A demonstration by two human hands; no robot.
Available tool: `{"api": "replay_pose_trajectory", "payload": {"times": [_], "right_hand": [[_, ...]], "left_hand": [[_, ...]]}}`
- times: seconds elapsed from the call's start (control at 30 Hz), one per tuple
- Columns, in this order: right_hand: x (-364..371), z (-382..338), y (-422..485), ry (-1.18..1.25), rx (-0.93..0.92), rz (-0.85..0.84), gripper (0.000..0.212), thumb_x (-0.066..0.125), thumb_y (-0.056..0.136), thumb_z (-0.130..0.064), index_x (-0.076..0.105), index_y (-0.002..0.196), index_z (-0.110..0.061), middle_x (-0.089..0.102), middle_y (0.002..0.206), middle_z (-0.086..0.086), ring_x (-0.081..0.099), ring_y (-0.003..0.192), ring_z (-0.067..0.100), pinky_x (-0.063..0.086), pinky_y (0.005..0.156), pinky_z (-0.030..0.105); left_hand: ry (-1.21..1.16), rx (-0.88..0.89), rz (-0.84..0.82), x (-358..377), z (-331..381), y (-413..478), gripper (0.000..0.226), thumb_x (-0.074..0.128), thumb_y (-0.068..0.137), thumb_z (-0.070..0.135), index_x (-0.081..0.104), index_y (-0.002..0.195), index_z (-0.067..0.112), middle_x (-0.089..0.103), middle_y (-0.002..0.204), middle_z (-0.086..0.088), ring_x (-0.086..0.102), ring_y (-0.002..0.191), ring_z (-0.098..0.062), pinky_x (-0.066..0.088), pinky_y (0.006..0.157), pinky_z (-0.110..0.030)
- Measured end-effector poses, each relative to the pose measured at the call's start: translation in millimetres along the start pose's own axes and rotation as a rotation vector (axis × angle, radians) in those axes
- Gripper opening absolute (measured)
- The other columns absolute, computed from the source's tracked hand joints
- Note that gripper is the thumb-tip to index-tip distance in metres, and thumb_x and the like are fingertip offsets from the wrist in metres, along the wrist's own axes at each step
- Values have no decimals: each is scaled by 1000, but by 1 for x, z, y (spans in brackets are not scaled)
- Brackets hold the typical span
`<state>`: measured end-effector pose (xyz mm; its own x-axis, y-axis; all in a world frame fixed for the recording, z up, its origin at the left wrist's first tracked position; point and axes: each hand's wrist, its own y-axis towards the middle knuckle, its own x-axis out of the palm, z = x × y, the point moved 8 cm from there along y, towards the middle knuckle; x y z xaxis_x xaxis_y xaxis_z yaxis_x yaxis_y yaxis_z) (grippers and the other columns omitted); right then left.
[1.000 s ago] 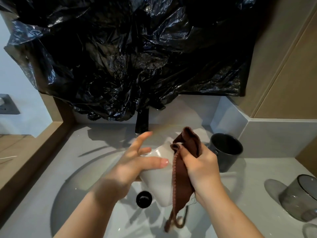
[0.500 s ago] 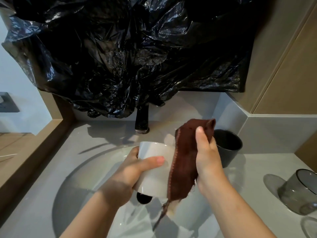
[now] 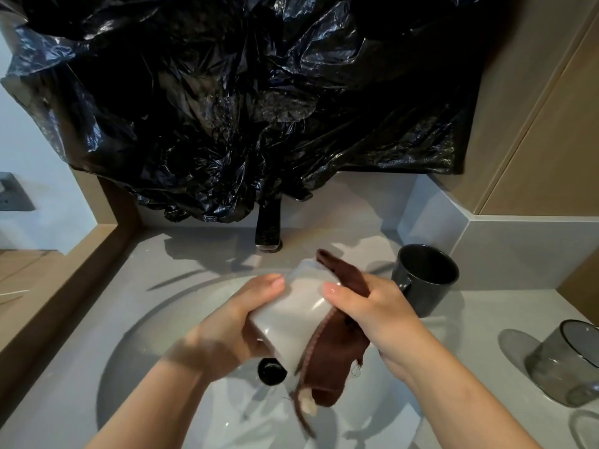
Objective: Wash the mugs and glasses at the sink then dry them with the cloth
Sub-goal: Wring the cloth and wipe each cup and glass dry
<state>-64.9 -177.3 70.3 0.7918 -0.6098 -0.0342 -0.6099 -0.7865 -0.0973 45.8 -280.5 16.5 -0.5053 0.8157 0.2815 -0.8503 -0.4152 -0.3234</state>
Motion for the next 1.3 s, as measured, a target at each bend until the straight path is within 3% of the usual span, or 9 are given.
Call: {"api": "replay_pose_trajectory", "payload": {"times": [0.2, 0.3, 0.47, 0.63, 0.87, 0.97, 1.07, 1.13, 1.3], "right_hand": [[4, 7, -3, -120, -25, 74, 15, 69, 83, -26, 64, 72, -34, 67, 68, -17, 63, 68, -2, 51, 68, 15], [5, -2, -3, -276, -73, 58, 14, 61, 87, -35, 55, 74, -35, 51, 95, -18, 55, 79, -8, 41, 64, 3], [0, 5, -5, -210, -50, 198, 22, 70, 77, -39, 50, 84, -32, 63, 78, -8, 62, 72, 6, 48, 64, 20], [28, 15, -13, -204, -103, -186, 29, 79, 70, -32, 61, 93, -29, 71, 85, -11, 66, 84, 4, 53, 75, 26], [34, 32, -19, -943, -179, -311, 73, 35, 54, -81, 54, 102, -29, 55, 104, -13, 38, 111, 11, 38, 91, 27], [34, 5, -21, -810, -401, -129, 53, 42, 57, -74, 42, 95, -37, 50, 93, -13, 46, 95, 13, 40, 82, 26], [20, -4, -20, -432, -349, 59, 41, 52, 58, -67, 40, 87, -42, 53, 83, -16, 52, 85, 4, 41, 73, 16], [23, -1, -21, -565, -277, -4, 32, 52, 66, -71, 42, 79, -43, 55, 80, -16, 47, 93, 1, 38, 82, 22], [35, 3, -31, -1064, -222, -249, 46, 33, 83, -70, 55, 83, -30, 55, 85, -14, 37, 91, 0, 17, 97, 31]], "left_hand": [[-291, -71, 100, 17, -25, -2, 80, 84, 60, 42, 56, 128, 13, 69, 103, -20, 69, 75, -35, 53, 52, -37], [-279, -43, 110, 14, -21, 0, 68, 69, 63, 45, 61, 123, 14, 71, 105, -17, 71, 87, -34, 57, 70, -42], [-265, -21, 155, 7, -15, 0, 70, 71, 64, 44, 60, 125, 11, 69, 110, -20, 69, 95, -35, 58, 70, -42], [-211, 22, 124, 3, -5, -2, 49, 57, 79, 42, 68, 109, 6, 72, 95, -19, 70, 80, -29, 57, 67, -34], [-59, -58, 109, -1, -13, -5, 52, 67, 65, 41, 66, 109, 12, 70, 85, -14, 68, 71, -28, 55, 69, -38], [-129, -102, 69, 6, -17, -5, 49, 61, 67, 46, 74, 97, 9, 71, 88, -18, 68, 75, -29, 54, 76, -41], [-199, -105, 51, 8, -18, -5, 56, 57, 71, 52, 76, 98, 7, 68, 102, -21, 65, 90, -32, 54, 85, -44], [-184, -89, 72, 3, -17, -5, 67, 60, 71, 55, 69, 114, 5, 63, 113, -24, 59, 101, -36, 46, 96, -51], [-84, 3, 138, -6, -8, -8, 63, 67, 65, 46, 62, 116, 11, 71, 92, -13, 69, 78, -25, 56, 59, -33]]}}
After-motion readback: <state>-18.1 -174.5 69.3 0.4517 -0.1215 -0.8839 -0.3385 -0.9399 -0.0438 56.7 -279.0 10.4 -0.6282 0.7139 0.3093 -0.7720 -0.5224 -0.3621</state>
